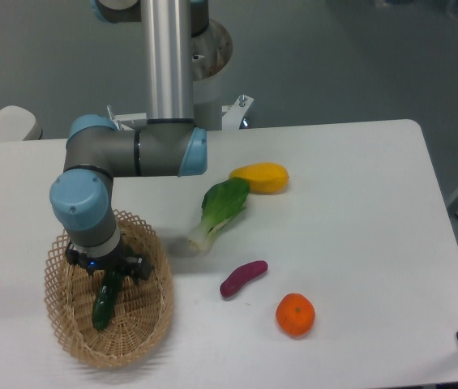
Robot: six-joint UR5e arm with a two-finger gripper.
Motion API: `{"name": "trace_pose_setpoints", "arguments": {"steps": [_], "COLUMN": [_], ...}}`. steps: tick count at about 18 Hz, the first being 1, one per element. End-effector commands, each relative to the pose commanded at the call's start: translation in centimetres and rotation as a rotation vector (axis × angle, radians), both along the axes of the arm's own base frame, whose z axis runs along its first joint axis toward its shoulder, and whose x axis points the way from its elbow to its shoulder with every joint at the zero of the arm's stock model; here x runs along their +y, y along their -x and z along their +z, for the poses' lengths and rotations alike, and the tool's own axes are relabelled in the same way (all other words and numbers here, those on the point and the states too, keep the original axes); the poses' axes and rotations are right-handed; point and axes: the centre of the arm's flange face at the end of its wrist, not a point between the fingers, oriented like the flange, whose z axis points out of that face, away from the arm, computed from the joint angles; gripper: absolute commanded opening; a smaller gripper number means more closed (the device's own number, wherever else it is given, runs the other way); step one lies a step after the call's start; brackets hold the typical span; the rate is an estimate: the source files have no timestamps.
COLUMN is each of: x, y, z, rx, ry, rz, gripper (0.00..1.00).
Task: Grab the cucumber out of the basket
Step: 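Lower the gripper and close it on the cucumber's end, then lift the cucumber out of the basket and carry it beside the mandarin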
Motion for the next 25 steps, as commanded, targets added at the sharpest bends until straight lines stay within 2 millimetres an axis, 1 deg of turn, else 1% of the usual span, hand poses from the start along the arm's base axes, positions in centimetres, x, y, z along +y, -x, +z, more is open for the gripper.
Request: {"name": "trace_pose_setpoints", "arguments": {"steps": [1, 2, 6, 7, 9, 13, 15, 16, 18, 20, 22, 25], "x": [0.0, 0.1, 0.1, 0.1, 0.2, 0.5, 0.7, 1.3, 1.4, 1.0, 0.5, -1.0], "y": [0.0, 0.0, -0.1, -0.1, 0.1, 0.2, 0.5, 1.2, 2.9, 4.7, 6.9, 11.3], "z": [0.1, 0.2, 0.1, 0.1, 0.4, 1.3, 2.3, 5.3, 7.8, 10.2, 12.4, 13.9], "rx": [0.001, 0.001, 0.000, 0.000, 0.001, 0.009, 0.019, 0.041, 0.060, 0.083, 0.110, 0.131], "ry": [-0.001, -0.003, -0.002, -0.002, -0.008, -0.023, -0.039, -0.079, -0.115, -0.150, -0.179, -0.173], "rz": [-0.002, -0.005, -0.014, -0.015, -0.014, -0.019, -0.038, -0.051, -0.031, -0.025, -0.037, -0.064], "gripper": [1.00, 0.93, 0.49, 0.41, 0.33, 0.32, 0.32, 0.32, 0.32, 0.32, 0.33, 0.33]}}
